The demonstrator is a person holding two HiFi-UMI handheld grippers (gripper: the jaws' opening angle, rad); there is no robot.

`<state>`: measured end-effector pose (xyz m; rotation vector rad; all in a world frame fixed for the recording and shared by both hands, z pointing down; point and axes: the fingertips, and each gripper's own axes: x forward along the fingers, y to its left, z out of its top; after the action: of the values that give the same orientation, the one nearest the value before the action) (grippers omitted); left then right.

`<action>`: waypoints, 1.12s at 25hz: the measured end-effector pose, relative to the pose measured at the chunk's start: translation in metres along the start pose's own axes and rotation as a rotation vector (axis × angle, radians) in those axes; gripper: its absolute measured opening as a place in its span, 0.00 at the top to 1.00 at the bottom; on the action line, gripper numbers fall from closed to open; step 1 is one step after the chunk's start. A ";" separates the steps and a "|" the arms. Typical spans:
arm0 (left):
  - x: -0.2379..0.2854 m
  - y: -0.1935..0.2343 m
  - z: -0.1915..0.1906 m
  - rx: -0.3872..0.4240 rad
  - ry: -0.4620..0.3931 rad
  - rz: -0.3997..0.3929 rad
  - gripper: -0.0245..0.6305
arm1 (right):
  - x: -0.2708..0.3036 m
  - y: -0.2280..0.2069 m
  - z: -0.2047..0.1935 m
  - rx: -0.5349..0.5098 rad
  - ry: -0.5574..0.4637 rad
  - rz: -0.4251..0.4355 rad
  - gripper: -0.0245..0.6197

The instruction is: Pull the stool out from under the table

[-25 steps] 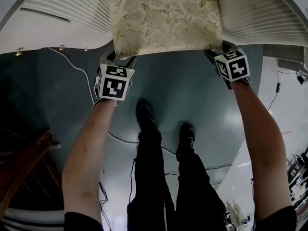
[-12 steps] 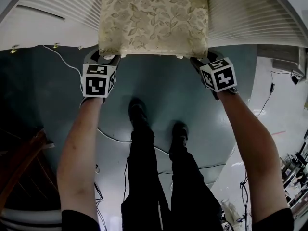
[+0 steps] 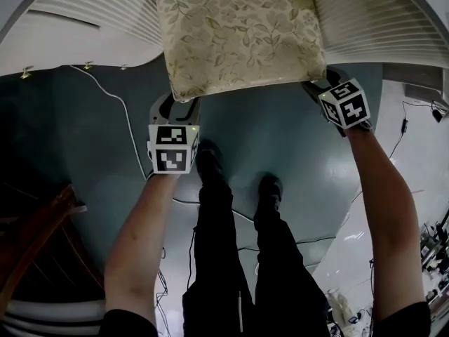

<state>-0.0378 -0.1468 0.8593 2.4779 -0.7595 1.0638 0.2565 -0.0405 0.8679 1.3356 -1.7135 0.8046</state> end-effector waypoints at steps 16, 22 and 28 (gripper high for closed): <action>-0.007 0.010 -0.005 -0.090 0.028 0.162 0.68 | 0.000 0.004 0.003 0.117 -0.025 0.046 0.57; 0.027 -0.133 -0.022 -0.023 0.157 0.039 0.89 | -0.010 0.003 -0.006 -0.049 0.025 0.325 0.66; 0.024 -0.125 -0.001 -0.380 0.101 0.154 0.78 | -0.019 -0.007 -0.011 -0.043 0.015 0.376 0.65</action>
<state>0.0499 -0.0543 0.8656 2.0590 -1.0271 0.9812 0.2680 -0.0240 0.8564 0.9866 -1.9885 0.9756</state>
